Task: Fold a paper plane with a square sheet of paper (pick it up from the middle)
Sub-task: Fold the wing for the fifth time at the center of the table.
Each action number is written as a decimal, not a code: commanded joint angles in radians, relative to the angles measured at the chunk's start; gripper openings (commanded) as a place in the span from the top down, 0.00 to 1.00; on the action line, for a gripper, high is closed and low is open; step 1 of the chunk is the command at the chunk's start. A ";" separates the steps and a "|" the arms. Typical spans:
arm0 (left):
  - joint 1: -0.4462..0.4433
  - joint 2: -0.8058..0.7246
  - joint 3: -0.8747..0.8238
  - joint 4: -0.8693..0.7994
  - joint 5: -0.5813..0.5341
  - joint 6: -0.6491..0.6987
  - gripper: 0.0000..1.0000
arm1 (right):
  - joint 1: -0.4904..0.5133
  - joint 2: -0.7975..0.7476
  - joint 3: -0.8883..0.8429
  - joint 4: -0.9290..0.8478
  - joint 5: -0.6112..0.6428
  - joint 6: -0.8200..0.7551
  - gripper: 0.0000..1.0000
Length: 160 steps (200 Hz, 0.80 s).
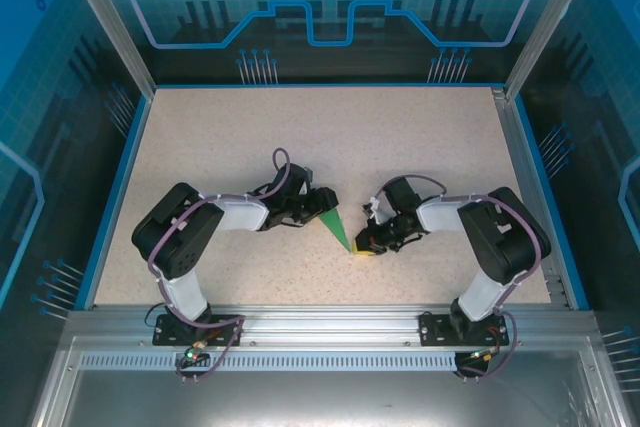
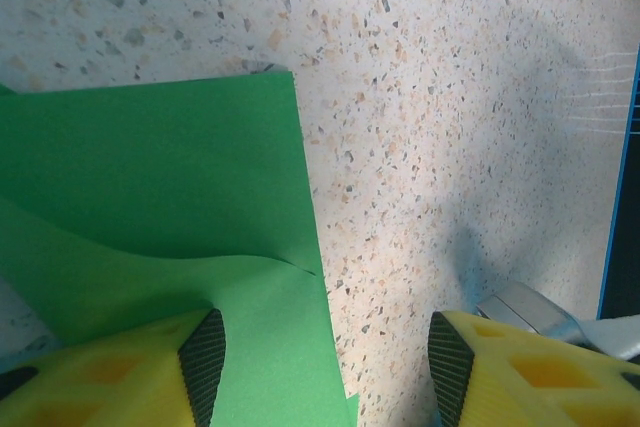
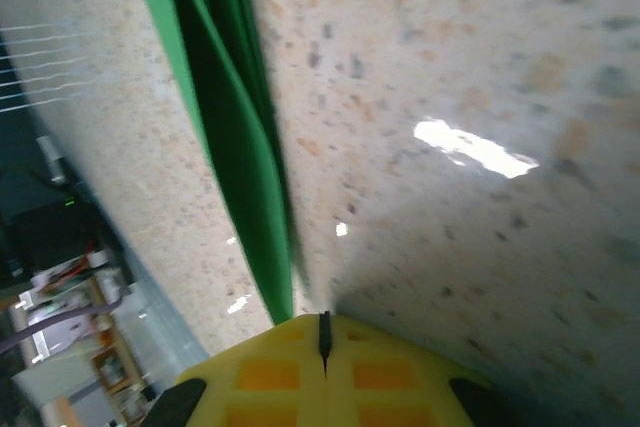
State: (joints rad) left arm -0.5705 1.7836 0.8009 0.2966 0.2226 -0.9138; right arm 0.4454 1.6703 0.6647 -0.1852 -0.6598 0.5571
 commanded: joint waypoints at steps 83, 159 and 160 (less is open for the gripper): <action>-0.015 0.038 -0.015 -0.017 0.031 -0.022 0.39 | 0.153 0.036 0.160 0.038 0.169 0.183 1.00; -0.012 -0.001 -0.042 -0.045 -0.015 -0.008 0.40 | 0.154 0.132 0.134 -0.187 0.278 0.014 1.00; -0.011 -0.002 -0.041 -0.046 -0.016 -0.007 0.40 | 0.154 0.131 0.131 -0.189 0.279 0.012 1.00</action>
State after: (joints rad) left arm -0.5739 1.7828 0.7872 0.3237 0.2211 -0.9363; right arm 0.5934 1.7672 0.8459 -0.1963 -0.4664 0.6521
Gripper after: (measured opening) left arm 0.603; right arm 0.042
